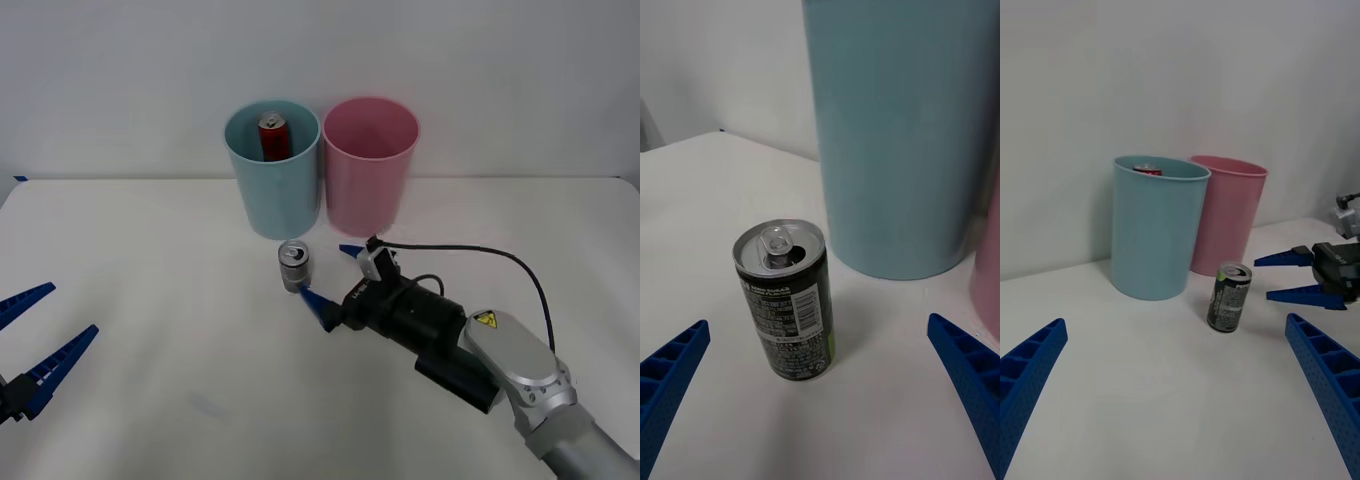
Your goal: Grasp the object on the table and drop it into the matching bin: aluminum can to the light blue bin, PET bottle to the pink bin.
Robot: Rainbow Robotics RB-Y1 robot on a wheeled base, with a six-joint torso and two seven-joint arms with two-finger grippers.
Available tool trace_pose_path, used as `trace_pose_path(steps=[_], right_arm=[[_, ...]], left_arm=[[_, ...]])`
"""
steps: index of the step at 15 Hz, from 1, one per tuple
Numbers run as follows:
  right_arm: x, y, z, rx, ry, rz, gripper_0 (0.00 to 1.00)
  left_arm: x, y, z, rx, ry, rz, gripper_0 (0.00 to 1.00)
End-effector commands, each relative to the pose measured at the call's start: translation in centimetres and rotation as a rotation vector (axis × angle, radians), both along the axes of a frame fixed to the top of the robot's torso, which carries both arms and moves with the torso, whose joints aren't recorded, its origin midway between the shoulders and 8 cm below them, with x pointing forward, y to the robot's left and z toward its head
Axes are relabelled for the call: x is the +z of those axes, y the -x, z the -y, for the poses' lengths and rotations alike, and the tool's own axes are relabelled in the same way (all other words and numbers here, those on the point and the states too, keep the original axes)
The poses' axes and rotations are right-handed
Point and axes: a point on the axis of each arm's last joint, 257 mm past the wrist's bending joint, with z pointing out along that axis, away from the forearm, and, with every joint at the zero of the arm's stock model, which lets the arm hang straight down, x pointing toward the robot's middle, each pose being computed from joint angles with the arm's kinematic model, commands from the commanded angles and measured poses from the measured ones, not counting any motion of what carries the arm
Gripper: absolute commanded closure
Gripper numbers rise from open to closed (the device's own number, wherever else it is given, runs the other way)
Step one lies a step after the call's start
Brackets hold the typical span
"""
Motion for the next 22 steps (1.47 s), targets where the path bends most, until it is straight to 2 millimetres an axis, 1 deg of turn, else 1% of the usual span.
trace_pose_path(steps=[1,5,7,10,13,14,15,16,17,22], right_arm=[[-0.4,-0.4,-1.9,0.007,0.004,-0.012,0.00],[-1.2,-1.6,-3.7,0.012,0.030,-0.029,0.00],[-1.3,-2.2,-4.7,0.014,0.037,-0.034,0.00],[-1.7,-3.2,-5.6,0.007,0.049,-0.051,0.00],[-1.9,-3.3,-5.8,0.004,0.054,-0.055,0.00],[-1.9,-3.4,-5.7,0.003,0.055,-0.054,0.02],[-1.9,-3.4,-5.7,0.003,0.055,-0.054,0.59],[-1.9,-3.4,-5.7,0.000,0.054,-0.054,0.92],[-1.9,-3.5,-5.6,-0.001,0.056,-0.052,0.99],[-2.0,-3.4,-5.6,-0.001,0.058,-0.052,1.00]], left_arm=[[0.0,0.0,0.0,0.000,0.000,0.000,0.00],[0.0,0.0,0.0,0.000,0.000,0.000,0.00],[0.0,0.0,0.0,0.000,0.000,0.000,0.00],[0.0,0.0,0.0,0.000,0.000,0.000,0.00],[0.0,0.0,0.0,0.000,0.000,0.000,0.00],[0.0,0.0,0.0,0.000,0.000,0.000,0.00],[0.0,0.0,0.0,0.000,0.000,0.000,0.00],[0.0,0.0,0.0,0.000,0.000,0.000,0.00],[0.0,0.0,0.0,0.000,0.000,0.000,0.00],[0.0,0.0,0.0,0.000,0.000,0.000,0.00]])
